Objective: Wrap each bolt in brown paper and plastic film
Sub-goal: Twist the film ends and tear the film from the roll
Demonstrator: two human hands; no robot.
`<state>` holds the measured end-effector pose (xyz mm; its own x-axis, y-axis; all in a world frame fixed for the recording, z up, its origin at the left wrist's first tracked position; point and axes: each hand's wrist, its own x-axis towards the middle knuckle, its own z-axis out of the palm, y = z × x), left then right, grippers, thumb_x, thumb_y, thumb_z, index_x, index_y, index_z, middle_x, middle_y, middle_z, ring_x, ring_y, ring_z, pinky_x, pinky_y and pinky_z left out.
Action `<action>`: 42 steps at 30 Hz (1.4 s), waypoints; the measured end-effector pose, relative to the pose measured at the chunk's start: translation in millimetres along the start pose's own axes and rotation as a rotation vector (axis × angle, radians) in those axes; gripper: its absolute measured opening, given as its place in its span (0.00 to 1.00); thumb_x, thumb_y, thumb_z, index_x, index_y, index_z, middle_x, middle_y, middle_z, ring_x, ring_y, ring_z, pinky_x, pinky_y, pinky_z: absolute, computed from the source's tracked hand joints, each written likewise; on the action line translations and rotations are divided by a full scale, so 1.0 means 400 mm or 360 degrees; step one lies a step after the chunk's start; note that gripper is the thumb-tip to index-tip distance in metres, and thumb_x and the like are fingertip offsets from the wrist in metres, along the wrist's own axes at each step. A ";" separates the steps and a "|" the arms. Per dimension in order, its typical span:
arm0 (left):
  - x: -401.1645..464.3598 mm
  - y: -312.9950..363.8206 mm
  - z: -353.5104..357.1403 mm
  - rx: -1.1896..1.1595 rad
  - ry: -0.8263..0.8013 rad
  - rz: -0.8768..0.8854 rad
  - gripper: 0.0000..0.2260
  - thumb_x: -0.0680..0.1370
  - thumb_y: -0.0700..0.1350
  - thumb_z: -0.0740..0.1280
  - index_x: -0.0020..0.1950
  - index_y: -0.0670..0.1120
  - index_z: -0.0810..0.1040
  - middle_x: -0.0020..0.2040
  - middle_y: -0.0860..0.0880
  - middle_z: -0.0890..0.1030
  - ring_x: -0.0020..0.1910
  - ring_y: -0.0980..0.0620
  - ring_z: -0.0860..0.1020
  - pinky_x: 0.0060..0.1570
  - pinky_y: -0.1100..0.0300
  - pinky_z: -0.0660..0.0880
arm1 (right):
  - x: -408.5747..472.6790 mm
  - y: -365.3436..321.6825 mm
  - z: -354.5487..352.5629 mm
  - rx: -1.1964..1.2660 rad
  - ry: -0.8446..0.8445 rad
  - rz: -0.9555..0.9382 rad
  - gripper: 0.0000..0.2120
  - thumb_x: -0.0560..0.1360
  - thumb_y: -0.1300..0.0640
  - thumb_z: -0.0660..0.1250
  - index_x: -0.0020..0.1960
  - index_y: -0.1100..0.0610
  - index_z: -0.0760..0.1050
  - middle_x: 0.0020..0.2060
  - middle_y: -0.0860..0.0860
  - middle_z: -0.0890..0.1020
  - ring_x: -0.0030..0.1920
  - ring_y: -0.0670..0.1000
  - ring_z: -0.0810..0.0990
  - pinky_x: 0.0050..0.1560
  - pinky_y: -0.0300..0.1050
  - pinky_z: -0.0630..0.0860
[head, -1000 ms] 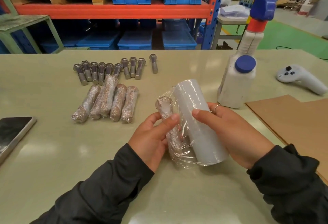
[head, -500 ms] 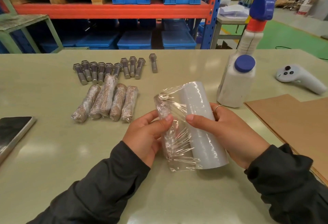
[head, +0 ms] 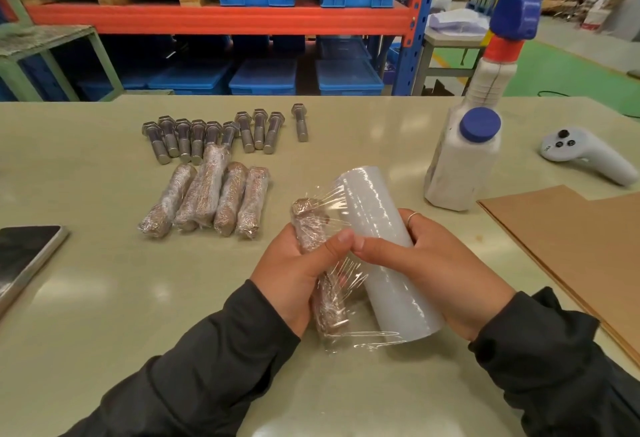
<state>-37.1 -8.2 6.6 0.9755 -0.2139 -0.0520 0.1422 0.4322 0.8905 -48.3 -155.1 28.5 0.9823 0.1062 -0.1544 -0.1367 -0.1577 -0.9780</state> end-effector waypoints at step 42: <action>0.021 0.005 -0.020 0.1148 0.0367 0.0212 0.09 0.72 0.40 0.67 0.50 0.47 0.71 0.41 0.46 0.80 0.38 0.48 0.79 0.40 0.57 0.78 | 0.002 0.011 0.022 -0.0226 0.0190 -0.0125 0.29 0.61 0.47 0.77 0.59 0.48 0.71 0.55 0.50 0.76 0.49 0.48 0.80 0.50 0.46 0.78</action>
<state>-27.4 -2.1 4.1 0.9983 0.0223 0.0540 -0.0466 -0.2536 0.9662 -49.4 -147.0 22.9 0.9986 0.0077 -0.0522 -0.0477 -0.2913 -0.9555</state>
